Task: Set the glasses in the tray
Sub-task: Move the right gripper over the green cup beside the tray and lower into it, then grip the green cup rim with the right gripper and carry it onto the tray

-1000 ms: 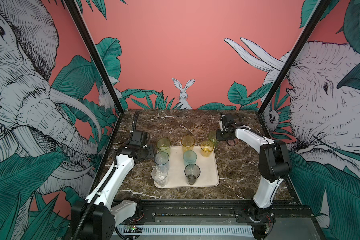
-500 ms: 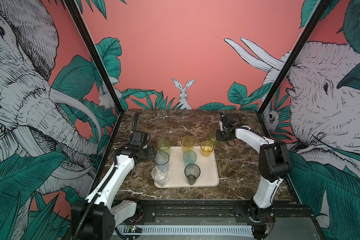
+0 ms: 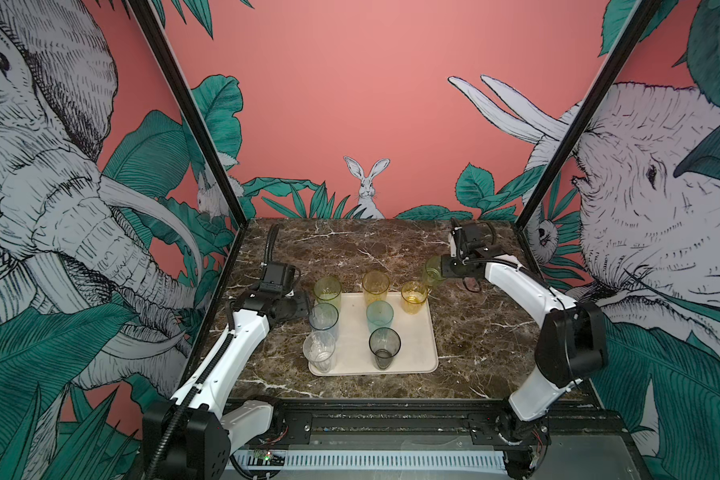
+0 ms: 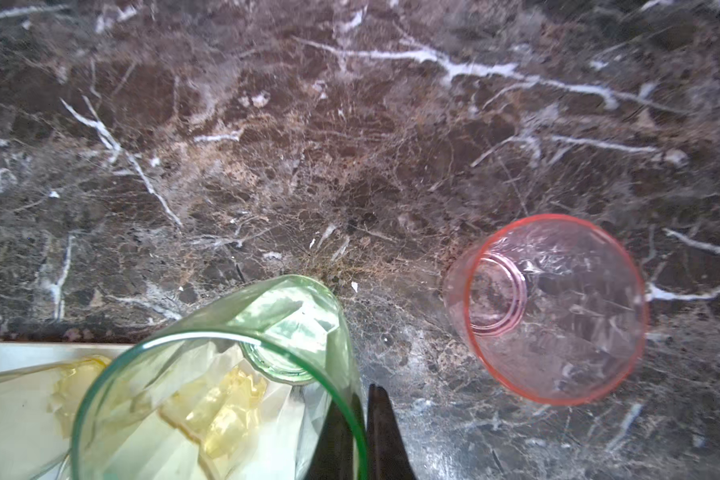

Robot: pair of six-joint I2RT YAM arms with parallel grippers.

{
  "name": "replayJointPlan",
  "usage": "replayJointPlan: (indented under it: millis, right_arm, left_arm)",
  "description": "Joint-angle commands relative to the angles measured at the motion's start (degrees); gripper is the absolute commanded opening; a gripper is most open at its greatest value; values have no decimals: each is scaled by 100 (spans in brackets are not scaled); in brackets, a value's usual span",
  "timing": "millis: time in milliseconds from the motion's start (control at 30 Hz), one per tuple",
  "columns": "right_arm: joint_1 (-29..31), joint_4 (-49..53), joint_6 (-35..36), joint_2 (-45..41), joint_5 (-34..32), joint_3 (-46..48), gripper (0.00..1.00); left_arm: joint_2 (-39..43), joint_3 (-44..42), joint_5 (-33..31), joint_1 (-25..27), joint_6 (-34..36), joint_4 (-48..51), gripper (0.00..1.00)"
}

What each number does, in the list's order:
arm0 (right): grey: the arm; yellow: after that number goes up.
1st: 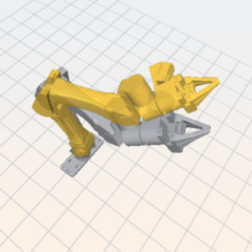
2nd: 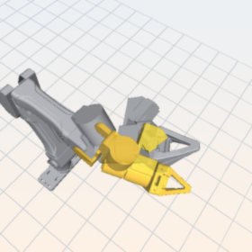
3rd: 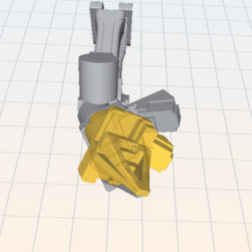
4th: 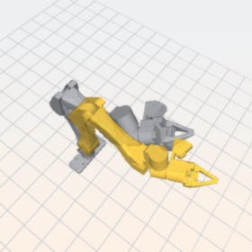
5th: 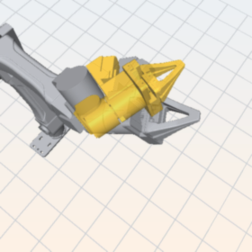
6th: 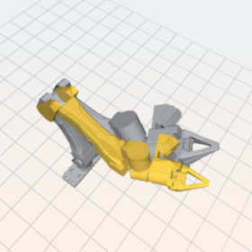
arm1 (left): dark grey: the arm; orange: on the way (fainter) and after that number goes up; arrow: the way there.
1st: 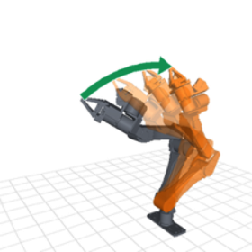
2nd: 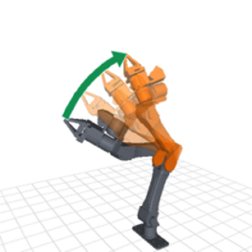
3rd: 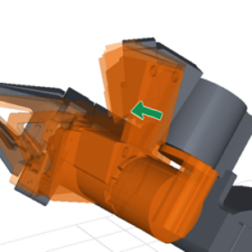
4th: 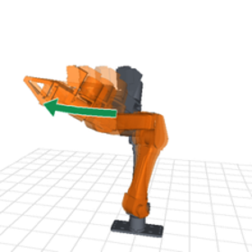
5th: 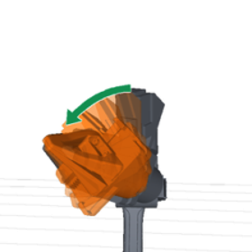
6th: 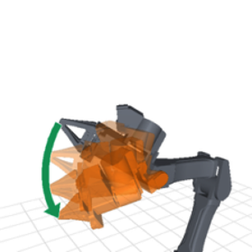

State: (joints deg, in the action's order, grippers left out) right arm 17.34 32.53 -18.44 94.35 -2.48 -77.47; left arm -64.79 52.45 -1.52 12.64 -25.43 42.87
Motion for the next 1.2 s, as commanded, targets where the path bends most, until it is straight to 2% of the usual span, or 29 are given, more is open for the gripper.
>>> replayJointPlan:
  millis: [0, 633, 967, 1167]
  right_arm:
    - [-29, 218, 41, -391, -146, 98, 0]
    - [88, 1283, -10, -2094, 85, 1203, 0]
    - [576, 1545, -157, -2575, -55, 1661, 0]
    - [1014, 1431, -344, -2565, -73, 1885, 0]
  left_arm:
    - [115, -77, -48, -37, -31, -26, 67]
    - [92, -37, -50, -30, -8, -26, 67]
    - [95, -68, -45, -38, -8, -48, 67]
    - [109, -72, -50, -31, -5, -40, 67]
